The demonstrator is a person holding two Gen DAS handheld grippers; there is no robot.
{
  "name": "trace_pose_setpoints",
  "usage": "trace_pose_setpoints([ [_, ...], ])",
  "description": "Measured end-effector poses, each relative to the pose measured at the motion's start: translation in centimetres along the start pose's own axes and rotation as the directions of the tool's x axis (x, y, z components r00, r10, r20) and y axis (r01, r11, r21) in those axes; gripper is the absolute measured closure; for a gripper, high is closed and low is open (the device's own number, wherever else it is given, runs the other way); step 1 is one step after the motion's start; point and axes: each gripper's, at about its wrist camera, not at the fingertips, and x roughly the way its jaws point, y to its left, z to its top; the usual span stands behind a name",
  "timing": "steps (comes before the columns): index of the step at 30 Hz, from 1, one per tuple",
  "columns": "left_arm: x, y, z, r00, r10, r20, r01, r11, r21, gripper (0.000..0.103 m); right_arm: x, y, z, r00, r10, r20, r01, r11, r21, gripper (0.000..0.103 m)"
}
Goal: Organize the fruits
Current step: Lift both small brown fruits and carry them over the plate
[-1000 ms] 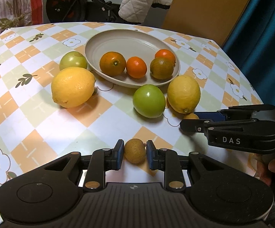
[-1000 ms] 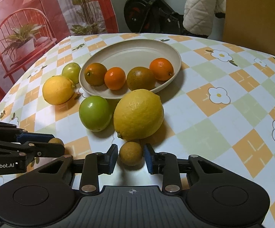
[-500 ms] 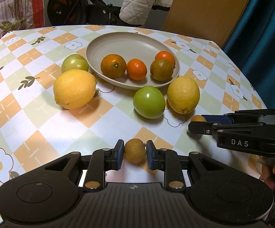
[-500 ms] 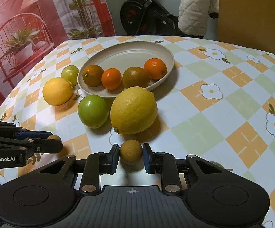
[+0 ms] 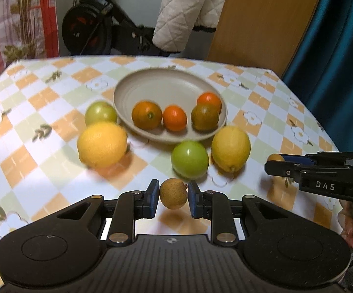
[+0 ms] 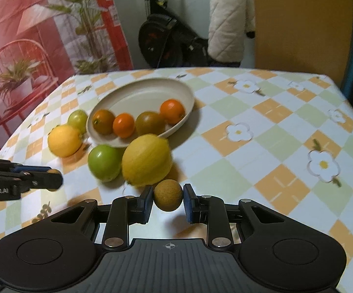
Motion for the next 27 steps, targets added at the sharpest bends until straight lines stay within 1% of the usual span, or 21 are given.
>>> trace_pose_setpoints([
  [6, -0.8, -0.1, 1.7, 0.999, -0.008, 0.048, 0.007, 1.000, 0.016, 0.076, -0.7, -0.4, 1.7, 0.999, -0.021, 0.049, 0.022, 1.000, -0.013, 0.079],
  [10, -1.0, 0.0, 3.1, 0.998, -0.005, 0.069, 0.003, 1.000, 0.028, 0.076, -0.8, -0.2, 3.2, 0.997, -0.024, 0.073, 0.026, 0.999, -0.037, 0.079],
  [14, -0.6, 0.4, 4.7, 0.996, -0.007, 0.087, 0.005, 1.000, 0.019, 0.076, -0.5, 0.3, 4.7, 0.996, -0.014, 0.087, 0.020, 0.997, -0.068, 0.079],
  [19, 0.5, 0.9, 6.7, 0.995, -0.001, 0.101, 0.000, 1.000, 0.005, 0.076, 0.7, 1.3, 6.9, 0.996, 0.003, 0.094, 0.008, 0.992, -0.124, 0.079],
  [27, 4.0, 2.8, 10.2, 0.997, 0.020, 0.073, -0.018, 0.999, -0.032, 0.076, 4.6, 2.5, 10.8, 0.998, 0.032, 0.062, -0.019, 0.981, -0.195, 0.079],
])
